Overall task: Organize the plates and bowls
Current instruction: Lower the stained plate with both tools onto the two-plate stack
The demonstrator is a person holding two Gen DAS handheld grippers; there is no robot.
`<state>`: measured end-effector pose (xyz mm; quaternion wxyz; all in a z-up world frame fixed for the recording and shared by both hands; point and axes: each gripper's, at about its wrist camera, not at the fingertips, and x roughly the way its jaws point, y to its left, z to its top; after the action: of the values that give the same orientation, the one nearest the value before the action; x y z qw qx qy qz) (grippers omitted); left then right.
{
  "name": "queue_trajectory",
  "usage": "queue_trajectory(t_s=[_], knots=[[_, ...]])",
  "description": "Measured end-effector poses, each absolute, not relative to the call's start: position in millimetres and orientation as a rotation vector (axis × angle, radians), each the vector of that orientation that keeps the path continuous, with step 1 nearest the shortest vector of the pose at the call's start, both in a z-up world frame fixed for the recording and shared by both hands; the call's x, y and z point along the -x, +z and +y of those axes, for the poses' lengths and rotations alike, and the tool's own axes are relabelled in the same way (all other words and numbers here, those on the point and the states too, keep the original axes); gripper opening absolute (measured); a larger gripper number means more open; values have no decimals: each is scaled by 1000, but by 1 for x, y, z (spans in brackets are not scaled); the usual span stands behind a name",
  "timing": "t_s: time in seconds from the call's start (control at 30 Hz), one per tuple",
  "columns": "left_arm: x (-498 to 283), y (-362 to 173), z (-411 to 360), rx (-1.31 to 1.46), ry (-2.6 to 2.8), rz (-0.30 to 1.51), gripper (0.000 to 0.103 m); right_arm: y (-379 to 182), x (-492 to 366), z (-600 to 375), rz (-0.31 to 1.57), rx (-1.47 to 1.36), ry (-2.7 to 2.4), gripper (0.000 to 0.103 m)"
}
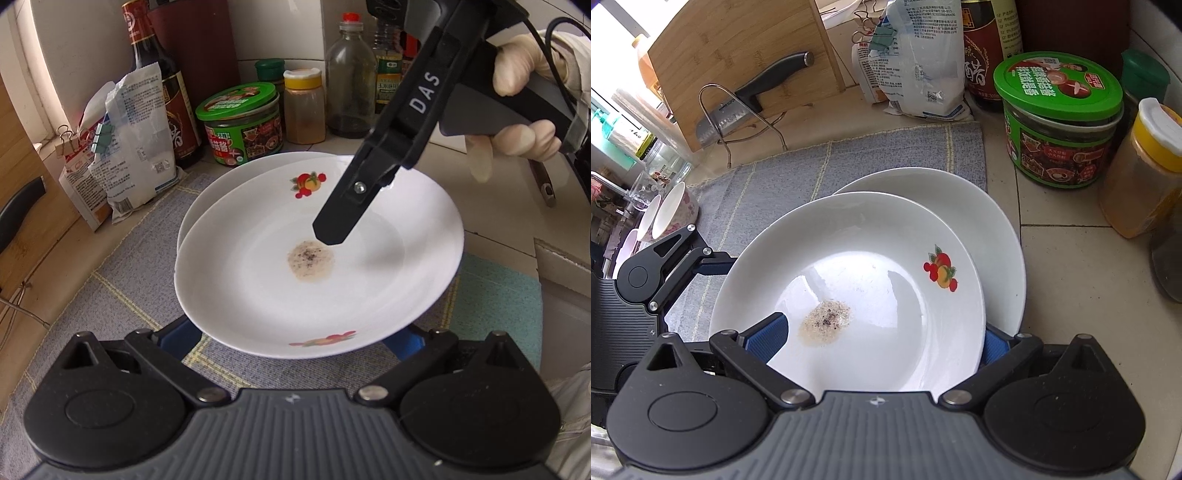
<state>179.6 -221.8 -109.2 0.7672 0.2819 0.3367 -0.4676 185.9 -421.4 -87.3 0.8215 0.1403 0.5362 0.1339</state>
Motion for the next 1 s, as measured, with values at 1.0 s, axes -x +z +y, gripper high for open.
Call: queue_trajectory(t_s=[1.0], knots=[[-185,-106,-224,-606,-1024,703,102,-77,-177,-425,1132,-303,233,103]])
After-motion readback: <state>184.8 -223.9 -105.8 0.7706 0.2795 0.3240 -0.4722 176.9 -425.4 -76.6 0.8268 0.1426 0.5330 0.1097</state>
